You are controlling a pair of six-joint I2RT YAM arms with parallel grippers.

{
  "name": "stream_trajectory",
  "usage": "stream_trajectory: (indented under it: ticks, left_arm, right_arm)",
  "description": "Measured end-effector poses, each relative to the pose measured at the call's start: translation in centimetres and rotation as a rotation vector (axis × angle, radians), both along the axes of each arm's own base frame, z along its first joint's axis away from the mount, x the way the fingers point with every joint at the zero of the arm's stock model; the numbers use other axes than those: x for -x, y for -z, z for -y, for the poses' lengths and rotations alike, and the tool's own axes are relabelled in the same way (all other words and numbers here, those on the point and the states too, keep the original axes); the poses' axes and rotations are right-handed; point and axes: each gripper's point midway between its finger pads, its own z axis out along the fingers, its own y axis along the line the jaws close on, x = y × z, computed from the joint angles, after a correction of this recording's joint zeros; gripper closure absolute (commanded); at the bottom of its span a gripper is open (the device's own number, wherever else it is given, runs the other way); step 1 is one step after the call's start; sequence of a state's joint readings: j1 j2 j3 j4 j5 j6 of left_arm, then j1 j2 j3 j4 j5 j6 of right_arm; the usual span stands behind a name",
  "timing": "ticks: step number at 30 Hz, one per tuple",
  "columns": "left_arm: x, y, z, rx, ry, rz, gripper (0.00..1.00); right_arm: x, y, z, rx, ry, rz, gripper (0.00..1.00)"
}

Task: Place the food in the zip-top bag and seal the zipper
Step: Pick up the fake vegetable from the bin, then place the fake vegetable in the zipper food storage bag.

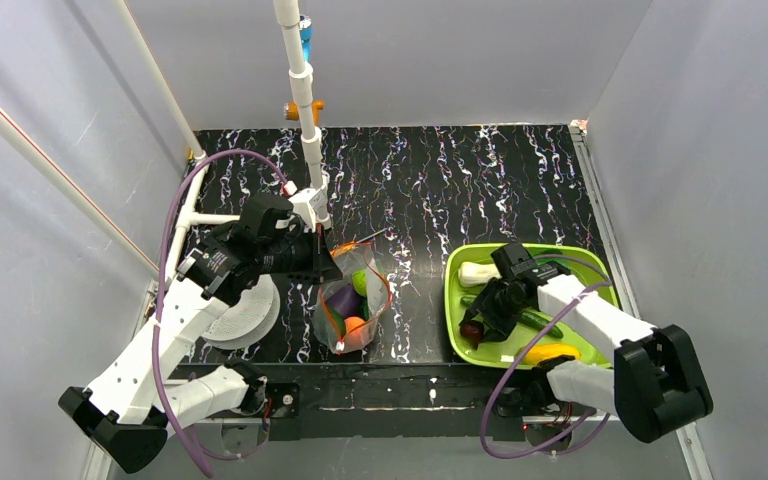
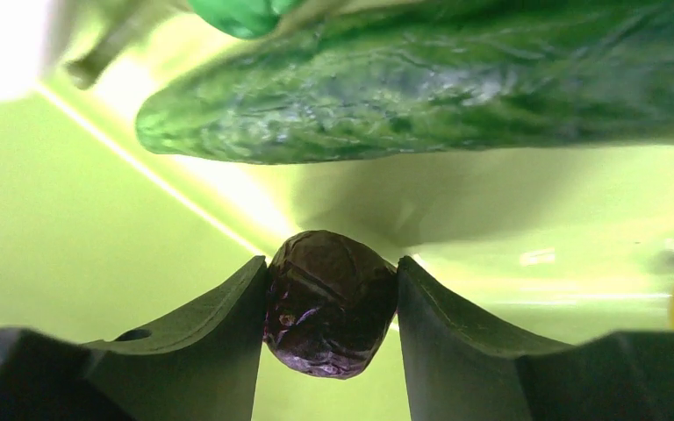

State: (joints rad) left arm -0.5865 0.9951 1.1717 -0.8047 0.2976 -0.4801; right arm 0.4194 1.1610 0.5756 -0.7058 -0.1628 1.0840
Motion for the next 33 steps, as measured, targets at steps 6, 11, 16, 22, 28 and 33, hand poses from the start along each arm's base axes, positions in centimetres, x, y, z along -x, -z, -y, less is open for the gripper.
stream_trajectory:
  ticks: [6, 11, 16, 22, 28, 33]
  left_arm:
    - [0.0, 0.0, 0.1, 0.002, 0.002, 0.000, 1.00]
    - [0.1, 0.4, 0.0, 0.004, 0.001, -0.005, 1.00]
    - [0.4, 0.6, -0.1, 0.008, 0.000, -0.006, 1.00]
    - [0.4, 0.6, 0.1, 0.021, 0.004, -0.007, 1.00]
    - [0.4, 0.7, 0.3, 0.029, 0.009, -0.006, 1.00]
    - [0.4, 1.3, 0.3, 0.022, 0.008, -0.017, 1.00]
  right_arm:
    - [-2.7, -1.9, 2.2, 0.138, -0.014, 0.127, 0.65]
    - [-4.0, -4.2, 2.3, 0.135, -0.086, 0.256, 0.68]
    - [-4.7, -8.5, 0.5, -0.014, -0.177, 0.487, 0.75]
    - [-4.9, -12.2, -1.9, -0.168, -0.279, 0.660, 0.77]
    - [-3.2, -14.6, -6.4, -0.288, -0.466, 0.723, 0.76]
    - [0.9, -23.4, -13.4, -0.514, -0.748, 0.946, 0.73]
